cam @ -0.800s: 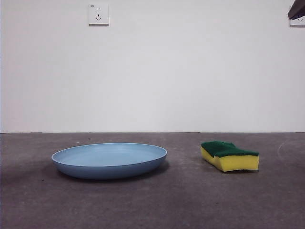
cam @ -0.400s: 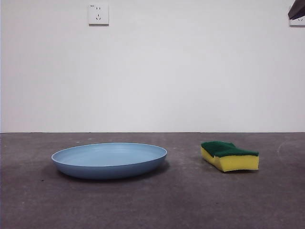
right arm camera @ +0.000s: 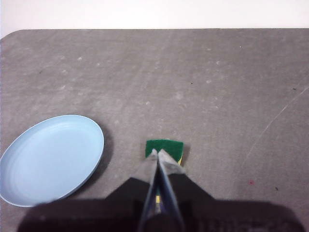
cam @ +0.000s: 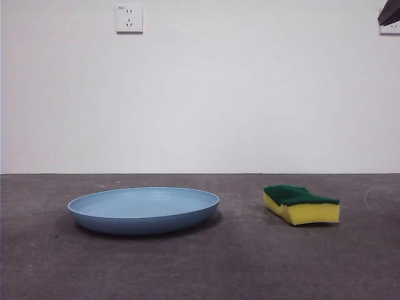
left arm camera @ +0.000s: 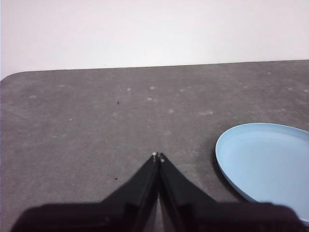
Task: Pick up the plate,pick up the cloth,clean the plate with the cloth
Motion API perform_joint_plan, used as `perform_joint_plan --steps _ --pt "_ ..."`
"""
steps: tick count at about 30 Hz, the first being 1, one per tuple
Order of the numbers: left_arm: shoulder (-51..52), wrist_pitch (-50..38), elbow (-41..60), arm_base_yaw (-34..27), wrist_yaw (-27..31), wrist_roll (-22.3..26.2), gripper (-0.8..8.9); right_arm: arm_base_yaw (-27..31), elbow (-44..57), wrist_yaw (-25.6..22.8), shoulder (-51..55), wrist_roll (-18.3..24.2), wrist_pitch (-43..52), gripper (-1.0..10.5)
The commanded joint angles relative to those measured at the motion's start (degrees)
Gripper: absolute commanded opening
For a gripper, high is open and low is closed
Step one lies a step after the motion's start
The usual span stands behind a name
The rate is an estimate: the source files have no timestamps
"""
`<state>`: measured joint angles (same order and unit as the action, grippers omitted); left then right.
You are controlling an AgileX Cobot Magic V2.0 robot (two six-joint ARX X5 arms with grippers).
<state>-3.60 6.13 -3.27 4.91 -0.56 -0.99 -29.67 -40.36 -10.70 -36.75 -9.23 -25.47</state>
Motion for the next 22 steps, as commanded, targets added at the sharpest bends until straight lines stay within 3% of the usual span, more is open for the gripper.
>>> perform_joint_plan --steps 1,7,22 --pt "1.62 -0.26 1.42 -0.2 0.07 -0.66 -0.01 -0.07 0.33 -0.17 0.07 -0.35 0.35 -0.2" --pt "3.5 6.67 2.4 -0.2 0.15 -0.9 -0.01 -0.07 0.33 -0.17 0.07 -0.35 0.31 -0.2" --pt "3.48 6.14 2.38 -0.17 0.24 -0.33 -0.01 -0.07 0.33 -0.17 0.07 -0.35 0.09 -0.2"
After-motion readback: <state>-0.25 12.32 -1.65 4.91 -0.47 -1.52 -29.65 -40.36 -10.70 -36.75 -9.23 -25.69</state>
